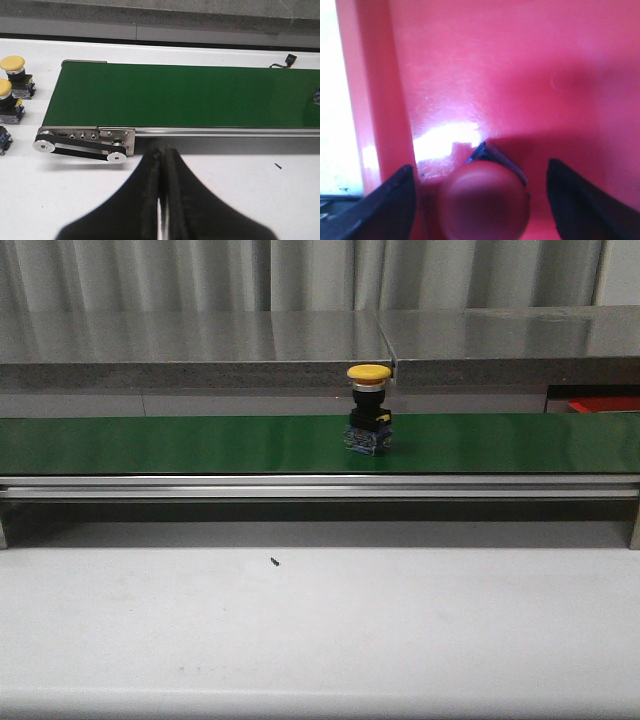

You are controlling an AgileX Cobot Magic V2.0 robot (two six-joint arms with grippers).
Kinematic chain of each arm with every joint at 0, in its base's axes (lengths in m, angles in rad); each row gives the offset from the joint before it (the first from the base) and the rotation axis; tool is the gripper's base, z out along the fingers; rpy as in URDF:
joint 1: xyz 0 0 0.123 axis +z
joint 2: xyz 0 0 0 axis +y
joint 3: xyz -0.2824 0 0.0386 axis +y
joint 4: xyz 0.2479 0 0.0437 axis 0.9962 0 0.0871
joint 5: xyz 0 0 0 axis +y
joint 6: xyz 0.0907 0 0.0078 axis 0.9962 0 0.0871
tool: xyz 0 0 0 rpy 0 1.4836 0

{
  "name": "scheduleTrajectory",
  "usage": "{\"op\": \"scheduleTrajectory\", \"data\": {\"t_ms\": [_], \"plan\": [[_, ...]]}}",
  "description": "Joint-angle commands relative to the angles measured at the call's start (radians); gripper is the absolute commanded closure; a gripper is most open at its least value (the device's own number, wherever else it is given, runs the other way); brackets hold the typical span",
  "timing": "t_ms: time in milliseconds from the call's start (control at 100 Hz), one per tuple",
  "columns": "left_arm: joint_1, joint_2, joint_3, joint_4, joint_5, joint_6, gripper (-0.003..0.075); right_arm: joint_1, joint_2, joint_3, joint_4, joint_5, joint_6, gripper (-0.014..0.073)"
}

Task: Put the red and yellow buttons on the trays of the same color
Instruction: 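Lift the red button into the red tray and open the right gripper, then lower the right gripper onto the yellow button on the belt and grasp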

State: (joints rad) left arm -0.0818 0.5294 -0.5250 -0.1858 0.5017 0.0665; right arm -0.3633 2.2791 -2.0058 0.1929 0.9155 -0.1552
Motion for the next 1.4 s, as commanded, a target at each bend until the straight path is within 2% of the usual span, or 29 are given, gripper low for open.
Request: {"op": "scheduleTrajectory", "data": {"t_ms": [0,180,360,480,650,900,1120,1390], "plan": [[-0.006,0.004,-0.028,-0.015,-0.066,-0.003,0.0739,-0.005,-0.114,-0.034,0.004,-0.015,-0.004,0.003],[-0.006,0.004,-0.028,-0.015,-0.066,-0.003,0.0739,-0.003,-0.21,-0.034,0.073,0.047,-0.004,0.003],[-0.006,0.004,-0.028,-0.015,-0.066,-0.003,0.0739,0.002,-0.33,-0.028,0.073,0.184,-0.034,0.003],[-0.006,0.004,-0.028,-0.015,-0.066,-0.003,0.0739,0.005,-0.451,0.031,0.073,0.195,-0.054,0.003],[-0.006,0.004,-0.028,-0.015,-0.066,-0.003,0.0739,0.037,-0.669,0.26,0.073,0.185,-0.116,0.003],[-0.006,0.004,-0.028,-0.015,-0.066,-0.003,0.0739,0.126,-0.948,0.642,0.073,0.032,-0.137,0.003],[-0.006,0.004,-0.028,-0.015,-0.066,-0.003,0.0739,0.274,-0.974,0.804,0.069,-0.019,-0.147,0.003],[-0.006,0.004,-0.028,-0.015,-0.066,-0.003,0.0739,0.396,-0.849,0.799,0.06,-0.12,-0.147,0.003]]}}
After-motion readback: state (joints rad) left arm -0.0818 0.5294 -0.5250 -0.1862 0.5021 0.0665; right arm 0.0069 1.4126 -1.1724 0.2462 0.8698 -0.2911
